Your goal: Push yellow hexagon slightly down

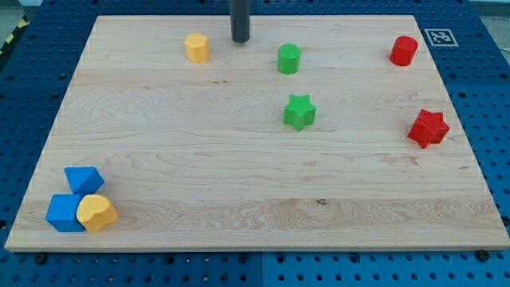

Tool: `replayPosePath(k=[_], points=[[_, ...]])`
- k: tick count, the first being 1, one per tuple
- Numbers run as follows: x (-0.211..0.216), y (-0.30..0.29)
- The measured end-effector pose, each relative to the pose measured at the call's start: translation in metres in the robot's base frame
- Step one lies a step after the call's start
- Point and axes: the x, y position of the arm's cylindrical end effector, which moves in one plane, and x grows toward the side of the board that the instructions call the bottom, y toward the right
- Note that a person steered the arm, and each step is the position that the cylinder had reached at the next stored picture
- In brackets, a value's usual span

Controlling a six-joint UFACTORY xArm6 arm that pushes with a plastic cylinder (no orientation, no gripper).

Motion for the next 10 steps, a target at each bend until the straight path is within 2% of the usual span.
replayPosePath(k=[1,3,4,10], points=[[0.01,-0.038],[0.003,-0.066],[0.028,-0.069],[0.056,-0.086]])
